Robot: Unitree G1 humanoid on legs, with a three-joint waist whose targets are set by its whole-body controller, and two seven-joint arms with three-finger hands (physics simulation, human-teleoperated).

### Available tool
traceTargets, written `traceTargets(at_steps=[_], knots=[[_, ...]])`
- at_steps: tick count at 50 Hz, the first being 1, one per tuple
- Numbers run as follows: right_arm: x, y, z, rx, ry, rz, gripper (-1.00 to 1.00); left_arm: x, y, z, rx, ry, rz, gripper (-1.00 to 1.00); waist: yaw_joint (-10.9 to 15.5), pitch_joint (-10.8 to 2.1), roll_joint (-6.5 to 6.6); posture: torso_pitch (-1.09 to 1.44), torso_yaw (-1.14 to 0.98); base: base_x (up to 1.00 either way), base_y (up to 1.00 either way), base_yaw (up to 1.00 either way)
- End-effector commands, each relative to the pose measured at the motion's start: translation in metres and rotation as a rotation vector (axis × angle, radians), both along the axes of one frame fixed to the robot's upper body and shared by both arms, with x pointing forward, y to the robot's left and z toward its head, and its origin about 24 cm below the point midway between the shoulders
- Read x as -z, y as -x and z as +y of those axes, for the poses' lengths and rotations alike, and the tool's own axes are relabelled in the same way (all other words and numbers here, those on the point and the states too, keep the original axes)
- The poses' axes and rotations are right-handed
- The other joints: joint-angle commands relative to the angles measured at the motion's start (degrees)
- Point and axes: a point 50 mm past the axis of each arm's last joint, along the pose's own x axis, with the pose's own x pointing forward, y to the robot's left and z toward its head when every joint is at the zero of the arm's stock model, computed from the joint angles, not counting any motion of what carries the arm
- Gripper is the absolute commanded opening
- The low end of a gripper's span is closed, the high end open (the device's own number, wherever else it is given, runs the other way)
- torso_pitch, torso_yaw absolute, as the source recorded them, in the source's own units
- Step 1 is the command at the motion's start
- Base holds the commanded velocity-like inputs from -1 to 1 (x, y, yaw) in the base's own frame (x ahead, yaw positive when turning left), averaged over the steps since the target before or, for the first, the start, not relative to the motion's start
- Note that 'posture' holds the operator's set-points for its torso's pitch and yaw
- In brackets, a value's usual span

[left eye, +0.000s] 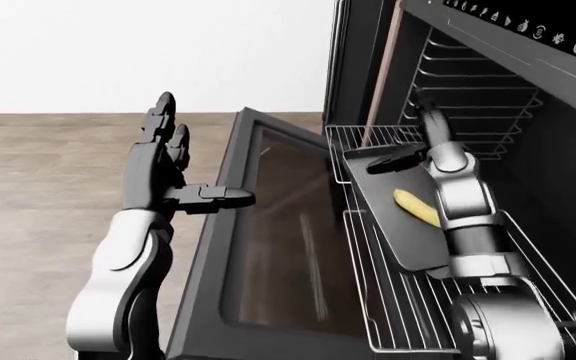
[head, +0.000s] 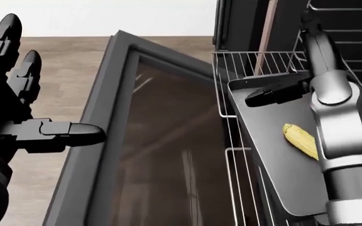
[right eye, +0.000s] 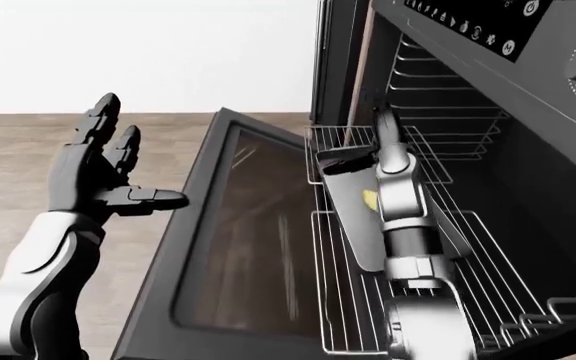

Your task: Pick the corn from the oven and place it on the plate on the counter.

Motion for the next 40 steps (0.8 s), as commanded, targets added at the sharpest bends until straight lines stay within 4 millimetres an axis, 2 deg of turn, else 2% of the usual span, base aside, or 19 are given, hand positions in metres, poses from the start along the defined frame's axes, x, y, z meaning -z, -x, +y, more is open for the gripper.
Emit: traceTargets(at_steps=[1,9,16,34,36,40], knots=[[-0.024,-0.006,-0.002,0.002,0.087,-0.088,1.0,-0.016,0.004,-0.004,0.014,-0.007,-0.085,1.0,0.0,-1.36,0.01,0.0,0.0,0.0,0.0,0.0],[-0.006,-0.018,-0.02,0.067,0.301,-0.003,1.0,-0.013,0.0,-0.003,0.014,-0.005,-0.082,1.0,0.2,-1.58,-0.12,0.0,0.0,0.0,0.0,0.0],[0.003,-0.021,-0.02,0.054,0.459,0.063,1.0,-0.011,-0.001,-0.002,0.013,-0.005,-0.081,1.0,0.3,-1.78,-0.15,0.0,0.0,0.0,0.0,0.0],[0.017,-0.02,-0.029,0.082,0.529,0.165,1.0,-0.014,0.001,-0.003,0.014,-0.005,-0.083,1.0,0.4,-2.29,-0.15,0.0,0.0,0.0,0.0,0.0],[0.019,-0.021,-0.029,0.084,0.532,0.174,0.84,-0.014,0.001,-0.002,0.013,-0.006,-0.083,1.0,0.4,-2.32,-0.15,0.0,0.0,0.0,0.0,0.0],[0.022,-0.021,-0.03,0.089,0.538,0.187,0.75,-0.014,0.001,-0.002,0.012,-0.007,-0.084,1.0,0.4,-2.43,-0.15,0.0,0.0,0.0,0.0,0.0]])
